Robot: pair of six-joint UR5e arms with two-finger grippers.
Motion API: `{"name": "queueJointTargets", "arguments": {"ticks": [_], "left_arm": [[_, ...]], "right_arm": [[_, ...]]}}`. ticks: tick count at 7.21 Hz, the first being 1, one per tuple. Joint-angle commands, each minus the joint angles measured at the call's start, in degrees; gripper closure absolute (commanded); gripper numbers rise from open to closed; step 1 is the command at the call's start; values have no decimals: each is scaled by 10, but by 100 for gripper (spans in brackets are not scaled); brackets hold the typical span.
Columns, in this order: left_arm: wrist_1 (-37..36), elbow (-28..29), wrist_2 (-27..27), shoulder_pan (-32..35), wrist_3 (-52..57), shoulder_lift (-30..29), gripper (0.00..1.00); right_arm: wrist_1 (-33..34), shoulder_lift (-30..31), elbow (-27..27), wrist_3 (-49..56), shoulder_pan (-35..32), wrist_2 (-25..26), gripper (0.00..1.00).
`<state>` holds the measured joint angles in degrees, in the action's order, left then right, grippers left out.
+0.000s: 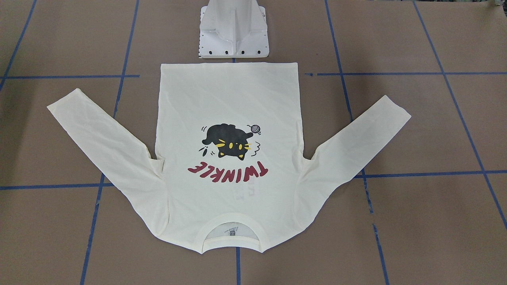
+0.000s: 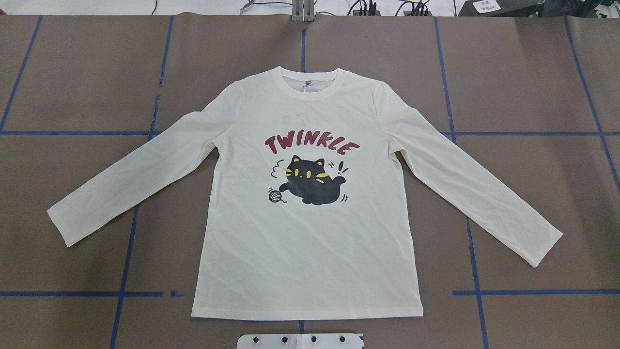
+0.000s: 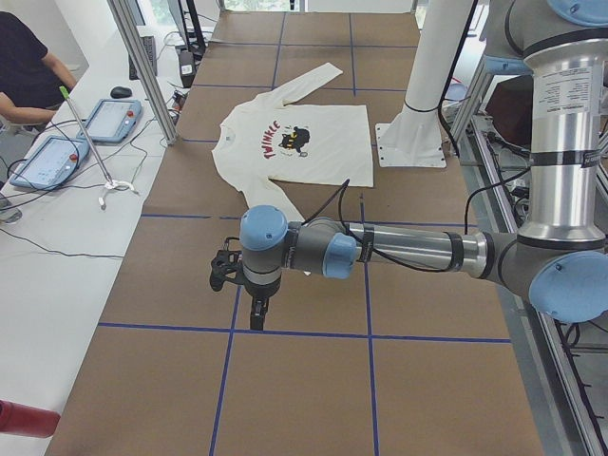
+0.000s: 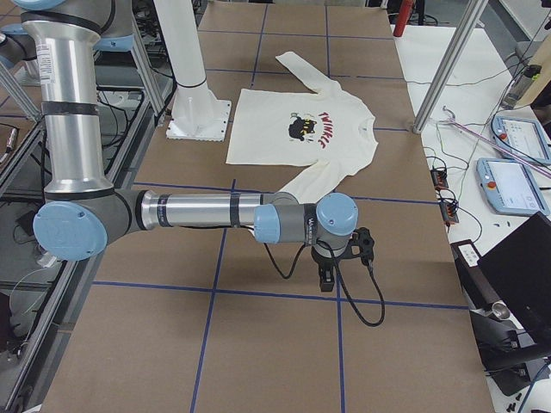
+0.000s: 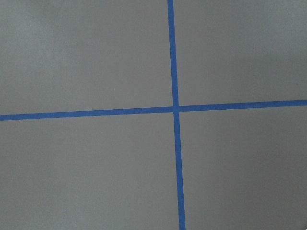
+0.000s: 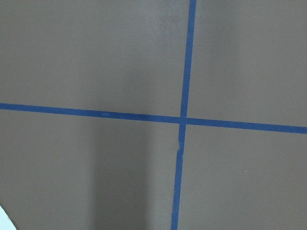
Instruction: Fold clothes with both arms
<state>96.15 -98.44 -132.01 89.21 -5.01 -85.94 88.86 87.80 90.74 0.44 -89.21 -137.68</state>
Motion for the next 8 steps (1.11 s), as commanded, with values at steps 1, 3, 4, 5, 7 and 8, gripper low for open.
{"name": "queueJointTargets", "arguments": {"ticks": [1, 3, 4, 5, 7, 8], "left_arm": [[0, -1, 0, 0, 0, 0, 0], [3, -2, 1, 0, 4, -1, 0], [4, -10, 2, -2, 4, -6, 0], [3, -13, -3, -5, 4, -17, 0], [14, -19, -2, -14, 4, -43, 0], [31, -25, -7, -29, 5, -35, 0]], "right_arm": [[0, 0, 1, 0, 0, 0, 0], [-2, -2, 16, -46, 4, -2, 0], [-32, -1, 28, -49, 25, -2, 0], [-39, -8, 36, -69, 32, -2, 0], [-48, 7, 54, -72, 64, -1, 0], [-131, 60, 75, -133, 90, 2, 0]]}}
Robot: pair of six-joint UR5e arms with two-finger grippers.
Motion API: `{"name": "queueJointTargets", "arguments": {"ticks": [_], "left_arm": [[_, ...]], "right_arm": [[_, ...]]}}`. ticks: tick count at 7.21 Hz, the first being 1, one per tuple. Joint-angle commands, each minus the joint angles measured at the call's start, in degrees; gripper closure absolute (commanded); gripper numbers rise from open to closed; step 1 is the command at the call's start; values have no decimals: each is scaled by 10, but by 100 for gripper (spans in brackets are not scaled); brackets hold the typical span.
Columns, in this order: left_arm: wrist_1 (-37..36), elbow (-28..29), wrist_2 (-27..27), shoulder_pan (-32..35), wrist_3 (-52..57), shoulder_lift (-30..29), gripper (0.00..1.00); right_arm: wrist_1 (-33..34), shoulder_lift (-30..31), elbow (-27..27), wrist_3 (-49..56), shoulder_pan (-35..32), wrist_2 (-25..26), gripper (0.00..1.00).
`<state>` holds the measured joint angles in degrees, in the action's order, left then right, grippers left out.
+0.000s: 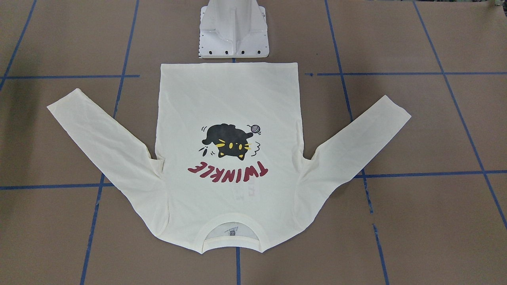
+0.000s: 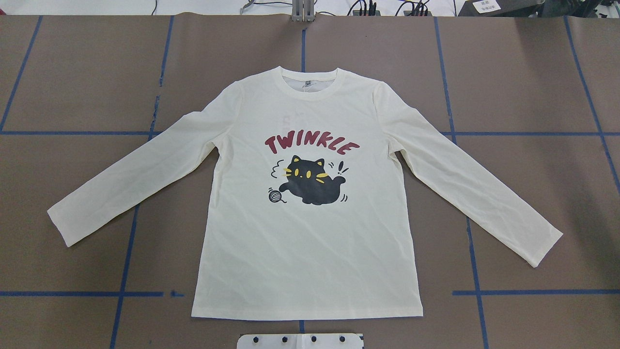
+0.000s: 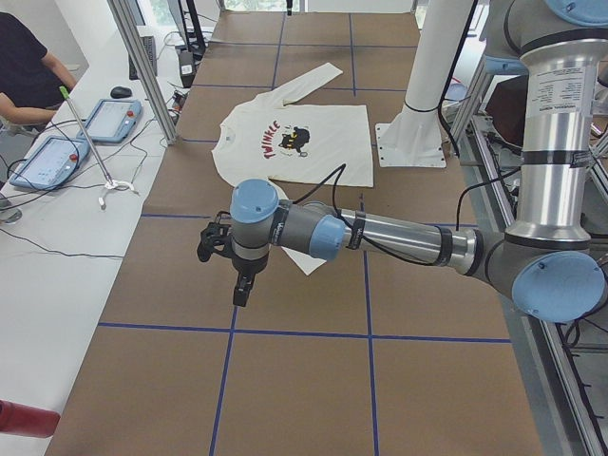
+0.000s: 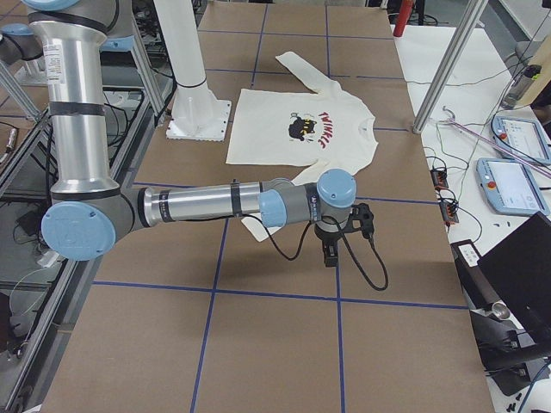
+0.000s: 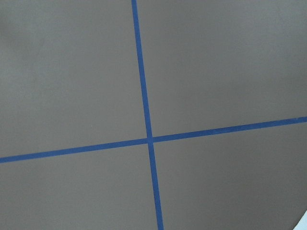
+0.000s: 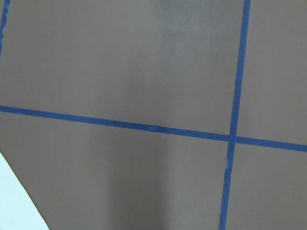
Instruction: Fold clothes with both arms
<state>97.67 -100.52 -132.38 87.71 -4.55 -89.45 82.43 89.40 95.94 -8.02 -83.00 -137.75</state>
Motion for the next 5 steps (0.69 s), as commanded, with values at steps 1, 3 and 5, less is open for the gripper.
{"name": "queueJointTargets", "arguments": {"ticks": [1, 3, 5], "left_arm": [[43, -9, -4, -14, 1, 15, 0], [63, -4, -4, -15, -2, 12, 0], [64, -2, -3, -16, 3, 24, 0]], "right_arm": [[-229, 94, 23, -188, 74, 12, 0], [-345, 145, 28, -356, 173, 40, 0], [-345, 206, 94, -417, 236, 64, 0]]}}
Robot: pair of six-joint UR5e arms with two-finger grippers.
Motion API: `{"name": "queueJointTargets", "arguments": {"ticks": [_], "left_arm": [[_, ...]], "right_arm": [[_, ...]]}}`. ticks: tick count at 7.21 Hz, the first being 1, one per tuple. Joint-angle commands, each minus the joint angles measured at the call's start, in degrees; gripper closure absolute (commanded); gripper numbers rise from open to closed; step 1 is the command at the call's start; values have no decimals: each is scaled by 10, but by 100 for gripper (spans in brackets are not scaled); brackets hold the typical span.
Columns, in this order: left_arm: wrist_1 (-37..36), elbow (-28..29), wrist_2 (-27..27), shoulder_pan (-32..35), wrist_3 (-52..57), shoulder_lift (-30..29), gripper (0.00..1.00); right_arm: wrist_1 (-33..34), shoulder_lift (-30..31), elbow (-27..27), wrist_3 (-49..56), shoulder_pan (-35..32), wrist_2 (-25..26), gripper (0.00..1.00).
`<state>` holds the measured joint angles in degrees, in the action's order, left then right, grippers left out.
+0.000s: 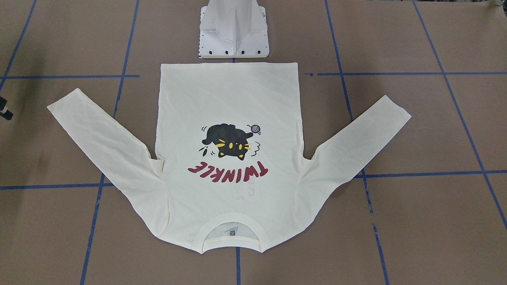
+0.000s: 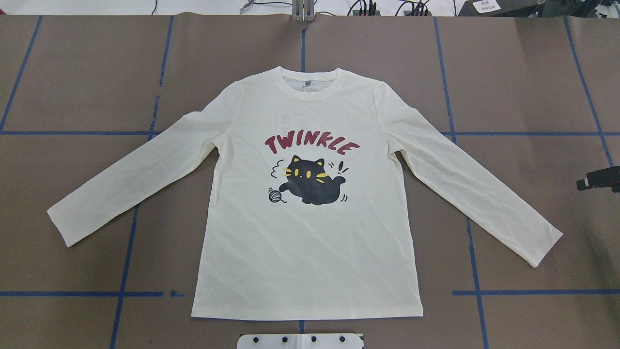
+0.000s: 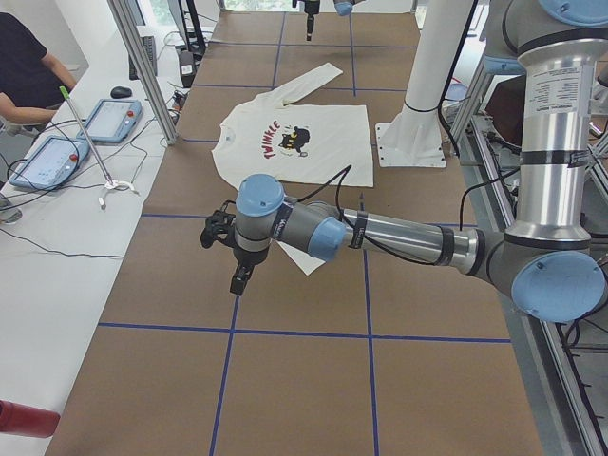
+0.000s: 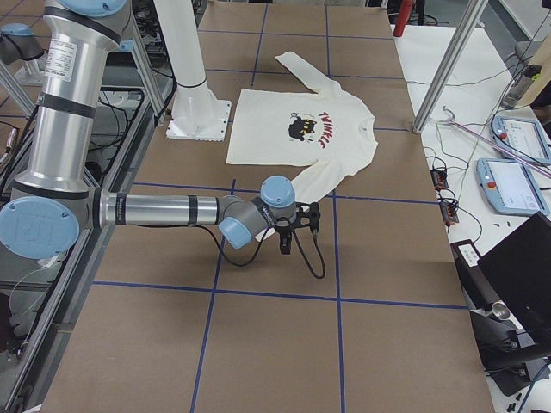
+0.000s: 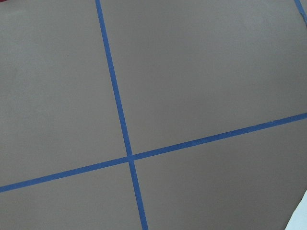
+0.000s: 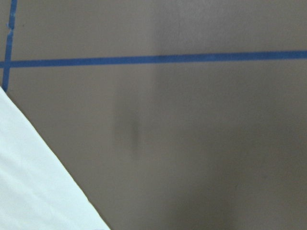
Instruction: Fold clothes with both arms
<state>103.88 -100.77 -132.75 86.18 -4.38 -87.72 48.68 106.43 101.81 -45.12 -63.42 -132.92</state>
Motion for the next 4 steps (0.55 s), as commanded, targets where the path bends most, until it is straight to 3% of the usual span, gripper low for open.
{"name": "queueJointTargets", "arguments": {"ticks": [1, 3, 4], "left_arm": [[2, 1, -1, 0, 2, 12, 0], [4, 0, -15, 0, 1, 12, 0], [10, 1, -23, 0, 1, 12, 0]], "right_arm": [[-8, 40, 64, -126, 99, 54, 0], [-9, 34, 81, -233, 225, 179, 0], [-10, 33, 81, -238, 233, 180, 0]]}}
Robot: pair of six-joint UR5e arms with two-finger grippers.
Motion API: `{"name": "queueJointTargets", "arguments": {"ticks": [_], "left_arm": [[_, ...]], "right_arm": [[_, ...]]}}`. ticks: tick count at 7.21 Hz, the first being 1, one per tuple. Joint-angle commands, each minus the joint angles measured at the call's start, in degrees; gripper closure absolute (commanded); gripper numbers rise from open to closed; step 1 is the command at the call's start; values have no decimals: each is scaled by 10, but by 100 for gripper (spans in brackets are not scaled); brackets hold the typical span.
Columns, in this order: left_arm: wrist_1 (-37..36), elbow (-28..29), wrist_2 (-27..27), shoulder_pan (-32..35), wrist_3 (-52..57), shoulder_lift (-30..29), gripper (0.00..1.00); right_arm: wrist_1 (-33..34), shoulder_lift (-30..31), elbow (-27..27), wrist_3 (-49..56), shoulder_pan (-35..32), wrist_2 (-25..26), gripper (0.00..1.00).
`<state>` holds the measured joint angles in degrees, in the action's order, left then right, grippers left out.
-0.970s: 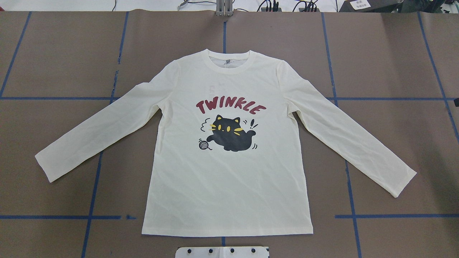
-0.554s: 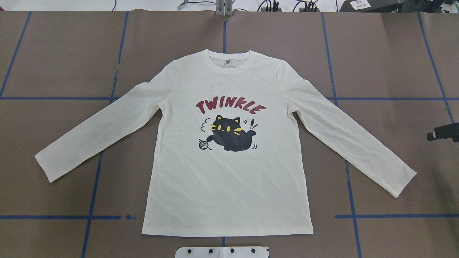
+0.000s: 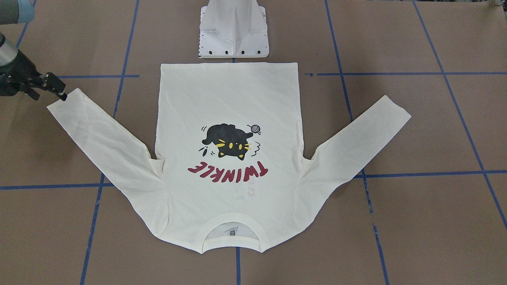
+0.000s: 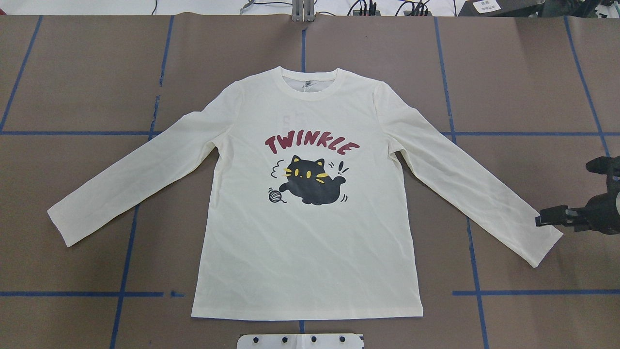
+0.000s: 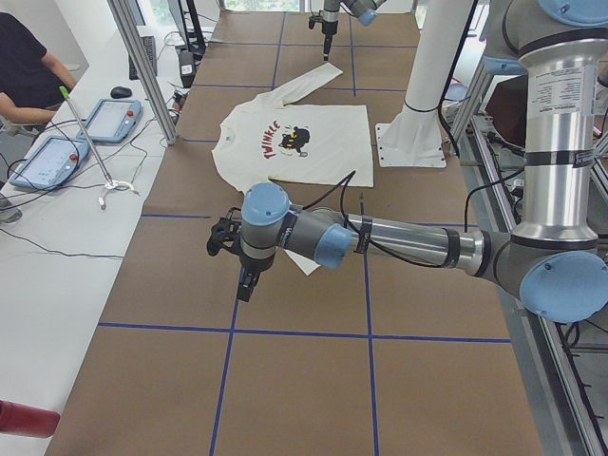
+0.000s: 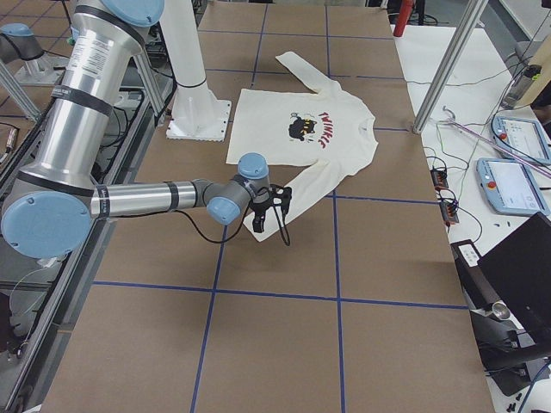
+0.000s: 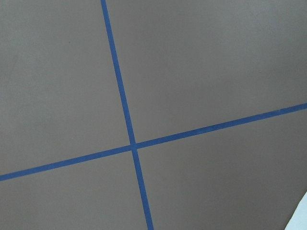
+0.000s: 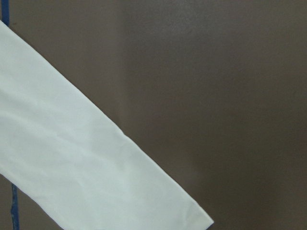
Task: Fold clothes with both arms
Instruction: 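Lower the right gripper to the cuff of the sleeve nearest it and grasp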
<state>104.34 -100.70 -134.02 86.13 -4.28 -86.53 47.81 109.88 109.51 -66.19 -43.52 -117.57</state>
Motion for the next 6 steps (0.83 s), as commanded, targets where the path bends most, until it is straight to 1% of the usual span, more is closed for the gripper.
{"name": "queueJointTargets", "arguments": {"ticks": [1, 6], "left_arm": [[5, 1, -11, 0, 0, 0, 0], [5, -6, -16, 0, 0, 0, 0]], "right_arm": [[-2, 0, 3, -28, 39, 26, 0], [2, 0, -35, -29, 45, 22, 0]]}}
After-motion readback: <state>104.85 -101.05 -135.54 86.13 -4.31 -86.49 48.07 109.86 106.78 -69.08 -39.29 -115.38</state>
